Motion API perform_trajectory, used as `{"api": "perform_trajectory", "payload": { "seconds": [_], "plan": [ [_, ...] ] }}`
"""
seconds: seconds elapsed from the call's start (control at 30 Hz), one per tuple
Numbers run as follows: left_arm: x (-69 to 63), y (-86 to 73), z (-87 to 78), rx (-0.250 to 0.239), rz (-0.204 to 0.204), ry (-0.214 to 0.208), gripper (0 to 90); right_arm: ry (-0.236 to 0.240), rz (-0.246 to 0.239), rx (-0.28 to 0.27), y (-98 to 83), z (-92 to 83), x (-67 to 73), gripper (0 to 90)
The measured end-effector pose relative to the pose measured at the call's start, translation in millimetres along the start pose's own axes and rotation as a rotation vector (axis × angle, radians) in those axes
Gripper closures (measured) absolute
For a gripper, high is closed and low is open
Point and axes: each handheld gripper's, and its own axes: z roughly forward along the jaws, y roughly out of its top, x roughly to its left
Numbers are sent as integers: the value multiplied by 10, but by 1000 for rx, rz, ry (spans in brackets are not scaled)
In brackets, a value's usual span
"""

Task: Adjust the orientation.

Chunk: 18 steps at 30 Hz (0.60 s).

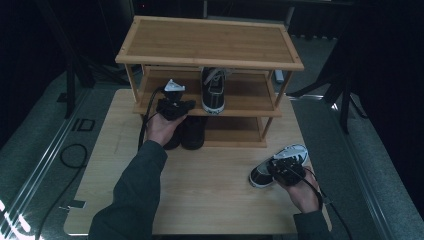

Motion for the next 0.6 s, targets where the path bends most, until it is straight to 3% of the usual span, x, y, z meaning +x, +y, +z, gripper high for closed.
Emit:
{"api": "perform_trajectory", "payload": {
  "seconds": [0.6],
  "plan": [
    [-2,-8,-1,-5,-6,1,899,8,1,16,-90,-80,-40,900]
  ]
}}
